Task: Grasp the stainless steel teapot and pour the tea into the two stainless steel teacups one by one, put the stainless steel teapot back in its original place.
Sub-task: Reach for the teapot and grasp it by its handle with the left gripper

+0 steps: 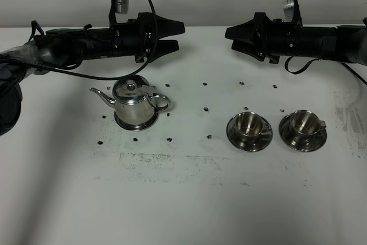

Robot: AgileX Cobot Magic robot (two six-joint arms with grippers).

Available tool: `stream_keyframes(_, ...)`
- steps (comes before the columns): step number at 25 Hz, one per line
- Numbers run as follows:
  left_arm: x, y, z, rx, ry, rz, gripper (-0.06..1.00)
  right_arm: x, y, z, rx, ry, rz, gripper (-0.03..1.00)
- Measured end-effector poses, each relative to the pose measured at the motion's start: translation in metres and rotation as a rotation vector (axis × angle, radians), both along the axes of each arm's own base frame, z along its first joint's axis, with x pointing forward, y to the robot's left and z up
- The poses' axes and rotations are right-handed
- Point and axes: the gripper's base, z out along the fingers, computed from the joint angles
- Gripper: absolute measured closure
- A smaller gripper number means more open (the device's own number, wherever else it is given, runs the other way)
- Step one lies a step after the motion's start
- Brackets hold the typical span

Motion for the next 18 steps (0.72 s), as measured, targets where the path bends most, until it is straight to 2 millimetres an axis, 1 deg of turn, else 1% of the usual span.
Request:
stream_keyframes(13,-0.001,0.000,0.001,0.021,-0.010,-0.019,0.30,0.000,0.000,0.002,-0.008,-0.007,0.006,0.51)
stream_keyframes(15,0.000,0.000,0.009,0.087,-0.048,-0.044,0.30,0.002,0.000,0.010,-0.042,-0.026,0.029,0.51)
stream_keyframes(16,0.000,0.000,0.014,0.133,-0.069,-0.057,0.30,0.004,0.000,0.018,-0.064,-0.040,0.042,0.51)
stream_keyframes(18,0.003,0.002,0.035,0.221,-0.117,-0.070,0.31,0.007,-0.001,0.038,-0.128,-0.066,0.075,0.51)
